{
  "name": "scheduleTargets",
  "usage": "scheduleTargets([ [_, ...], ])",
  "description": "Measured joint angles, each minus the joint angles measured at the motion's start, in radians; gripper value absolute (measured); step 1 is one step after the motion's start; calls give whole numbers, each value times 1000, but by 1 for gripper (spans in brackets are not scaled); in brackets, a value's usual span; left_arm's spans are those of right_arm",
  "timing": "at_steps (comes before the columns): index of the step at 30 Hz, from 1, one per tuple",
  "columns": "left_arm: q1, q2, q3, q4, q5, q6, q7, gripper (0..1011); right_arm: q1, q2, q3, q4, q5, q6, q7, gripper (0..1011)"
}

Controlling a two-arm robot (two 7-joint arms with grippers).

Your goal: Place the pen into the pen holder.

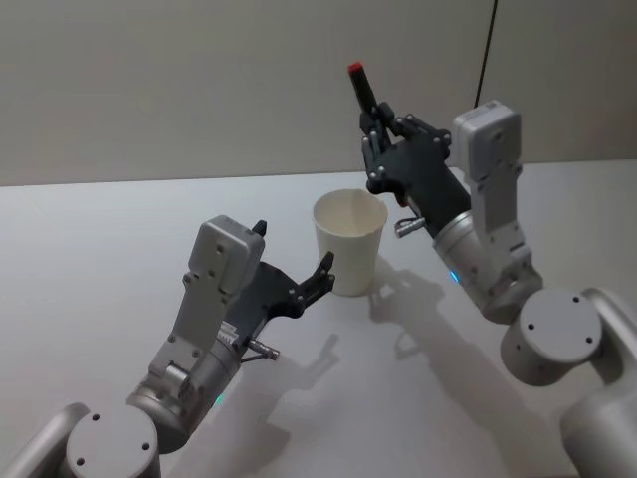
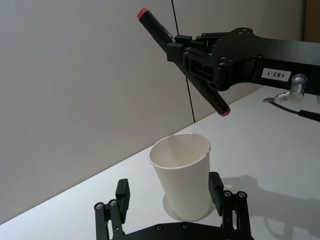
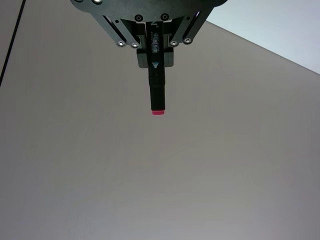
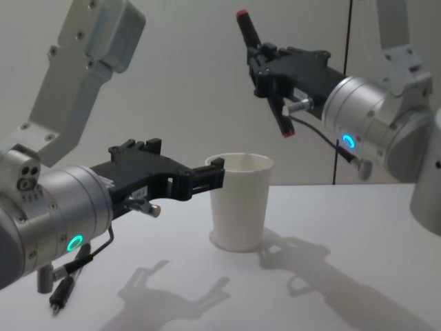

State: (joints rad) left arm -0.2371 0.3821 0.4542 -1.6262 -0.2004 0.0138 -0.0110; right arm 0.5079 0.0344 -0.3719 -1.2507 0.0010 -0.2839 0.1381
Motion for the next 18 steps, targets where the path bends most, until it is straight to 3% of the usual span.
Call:
scheduleTargets([
  [18, 0, 0, 0, 0, 0, 0, 0, 1004, 59, -36, -8, 159, -21, -126, 22, 164],
])
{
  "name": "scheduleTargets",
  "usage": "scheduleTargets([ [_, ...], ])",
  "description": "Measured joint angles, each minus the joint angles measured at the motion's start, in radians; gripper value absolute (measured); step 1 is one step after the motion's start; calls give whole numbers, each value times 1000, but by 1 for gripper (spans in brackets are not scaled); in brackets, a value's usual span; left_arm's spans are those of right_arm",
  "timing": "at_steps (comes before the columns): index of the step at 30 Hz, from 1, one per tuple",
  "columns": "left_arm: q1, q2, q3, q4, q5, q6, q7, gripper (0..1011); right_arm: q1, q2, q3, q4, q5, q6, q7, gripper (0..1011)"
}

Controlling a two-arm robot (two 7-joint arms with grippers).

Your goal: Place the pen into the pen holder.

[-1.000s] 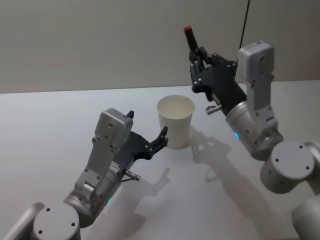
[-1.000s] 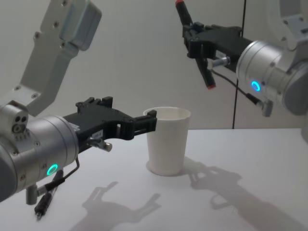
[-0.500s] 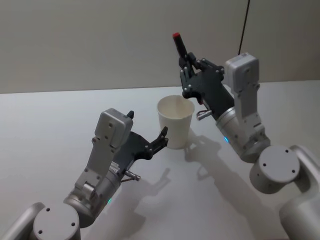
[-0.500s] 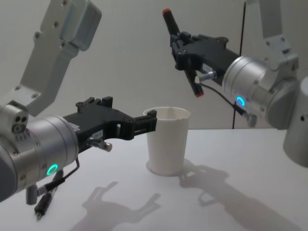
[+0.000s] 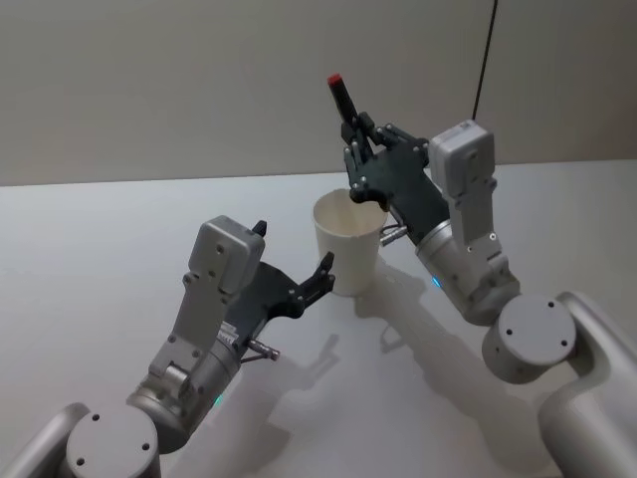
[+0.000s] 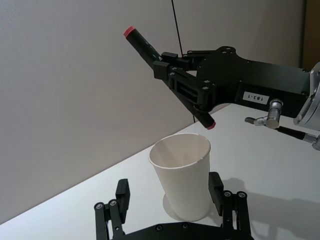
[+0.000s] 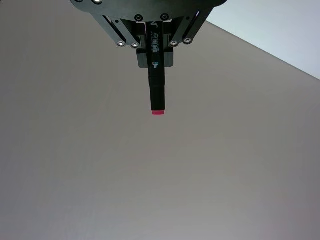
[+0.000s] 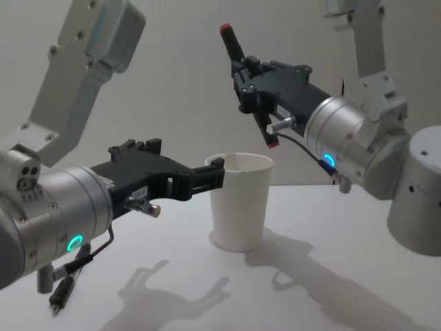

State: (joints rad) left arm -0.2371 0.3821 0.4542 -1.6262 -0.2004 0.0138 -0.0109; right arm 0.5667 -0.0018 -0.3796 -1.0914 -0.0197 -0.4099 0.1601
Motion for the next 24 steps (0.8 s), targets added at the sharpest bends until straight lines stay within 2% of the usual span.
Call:
scheduleTargets([
  [10, 0, 0, 0, 0, 0, 0, 0, 1004, 31, -17, 0, 83, 7, -67, 9, 164],
  [24, 0, 0, 0, 0, 0, 0, 0, 1004, 66, -37, 2, 181, 20, -133, 18, 164],
])
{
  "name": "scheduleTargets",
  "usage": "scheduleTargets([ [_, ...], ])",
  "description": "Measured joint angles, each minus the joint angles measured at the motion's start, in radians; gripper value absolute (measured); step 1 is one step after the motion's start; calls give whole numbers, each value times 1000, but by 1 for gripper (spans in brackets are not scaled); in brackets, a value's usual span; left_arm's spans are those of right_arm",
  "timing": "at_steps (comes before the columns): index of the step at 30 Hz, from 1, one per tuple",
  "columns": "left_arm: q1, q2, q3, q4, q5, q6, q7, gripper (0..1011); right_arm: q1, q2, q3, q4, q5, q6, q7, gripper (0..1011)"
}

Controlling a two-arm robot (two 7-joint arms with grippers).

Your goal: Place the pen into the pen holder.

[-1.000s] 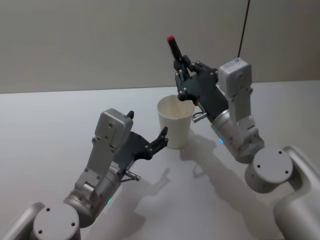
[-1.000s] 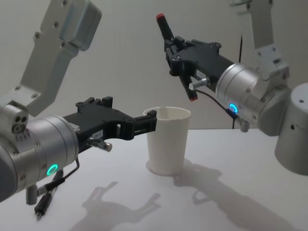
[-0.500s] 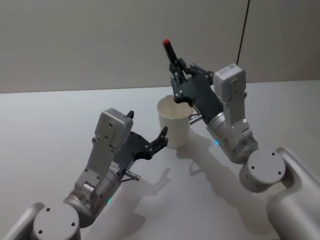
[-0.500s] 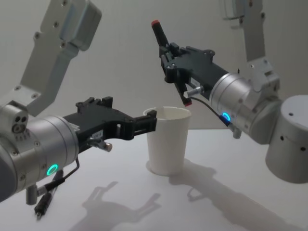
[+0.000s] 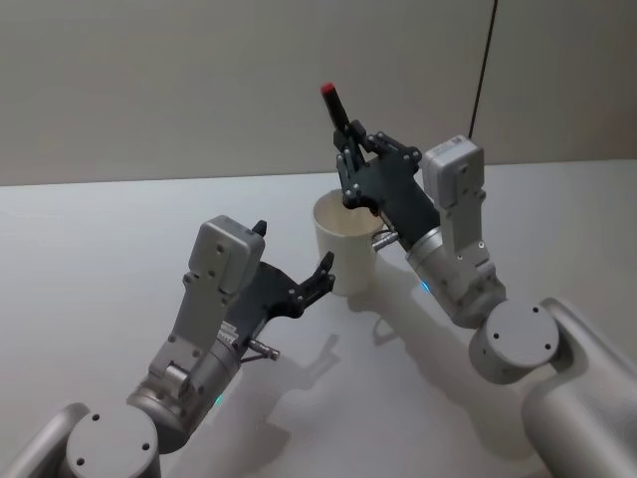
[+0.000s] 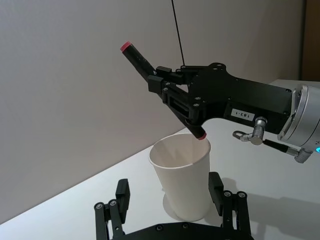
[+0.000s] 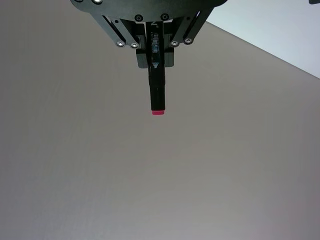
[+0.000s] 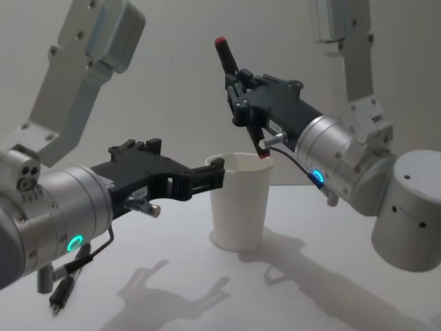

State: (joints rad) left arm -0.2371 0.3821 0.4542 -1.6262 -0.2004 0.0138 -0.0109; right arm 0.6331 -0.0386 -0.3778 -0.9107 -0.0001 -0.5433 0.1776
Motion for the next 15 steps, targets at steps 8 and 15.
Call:
scheduleTargets([
  [8, 0, 0, 0, 0, 0, 0, 0, 1004, 13, -7, 1, 31, 5, -17, 5, 371],
  [15, 0, 0, 0, 0, 0, 0, 0, 1004, 17, -9, 3, 44, 7, -24, 9, 572],
])
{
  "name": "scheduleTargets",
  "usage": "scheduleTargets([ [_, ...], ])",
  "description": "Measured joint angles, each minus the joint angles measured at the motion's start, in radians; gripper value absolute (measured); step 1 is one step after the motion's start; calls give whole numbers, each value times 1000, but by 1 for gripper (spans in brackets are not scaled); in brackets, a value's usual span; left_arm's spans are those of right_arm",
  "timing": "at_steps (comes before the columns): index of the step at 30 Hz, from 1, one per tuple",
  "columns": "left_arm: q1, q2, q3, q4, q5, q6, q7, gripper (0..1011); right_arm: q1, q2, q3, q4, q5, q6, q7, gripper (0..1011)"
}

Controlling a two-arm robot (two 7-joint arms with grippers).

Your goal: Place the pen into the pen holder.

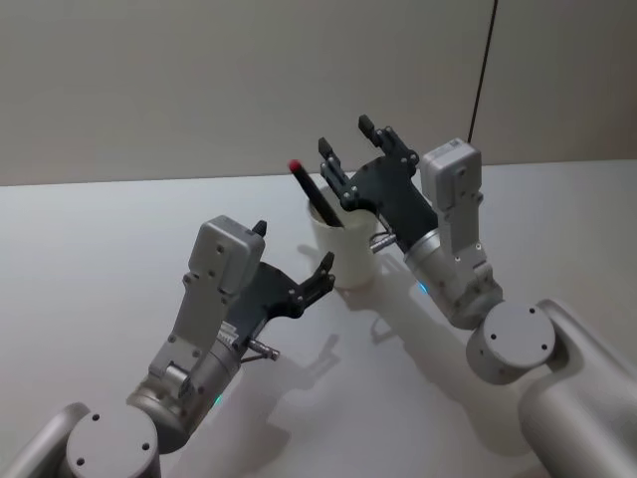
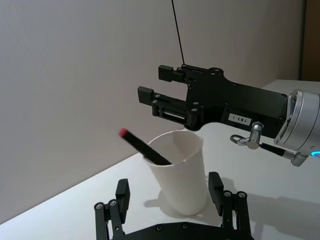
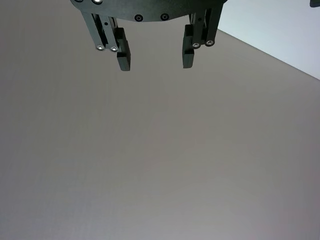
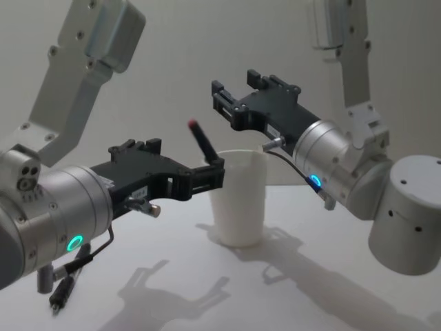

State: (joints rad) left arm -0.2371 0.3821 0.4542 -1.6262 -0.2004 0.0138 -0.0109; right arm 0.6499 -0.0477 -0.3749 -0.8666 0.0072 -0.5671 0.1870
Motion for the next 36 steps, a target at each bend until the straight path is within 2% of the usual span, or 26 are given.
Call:
scheduleTargets([
  [3, 0, 0, 0, 0, 0, 0, 0, 1004, 0, 0, 1, 0, 0, -1, 1, 695],
  [6, 0, 0, 0, 0, 0, 0, 0, 1004, -1, 0, 1, -1, 0, -1, 2, 754],
  [7, 0, 0, 0, 0, 0, 0, 0, 1004, -3, 1, 2, -3, 0, 0, 2, 809],
  [15, 0, 0, 0, 0, 0, 0, 0, 1004, -17, 6, 2, -28, 0, 10, 3, 999],
  [27, 0, 0, 0, 0, 0, 0, 0, 1004, -76, 32, 5, -142, 7, 65, -4, 1001],
  [36, 0, 0, 0, 0, 0, 0, 0, 1004, -150, 75, 16, -293, 17, 161, -15, 1001],
])
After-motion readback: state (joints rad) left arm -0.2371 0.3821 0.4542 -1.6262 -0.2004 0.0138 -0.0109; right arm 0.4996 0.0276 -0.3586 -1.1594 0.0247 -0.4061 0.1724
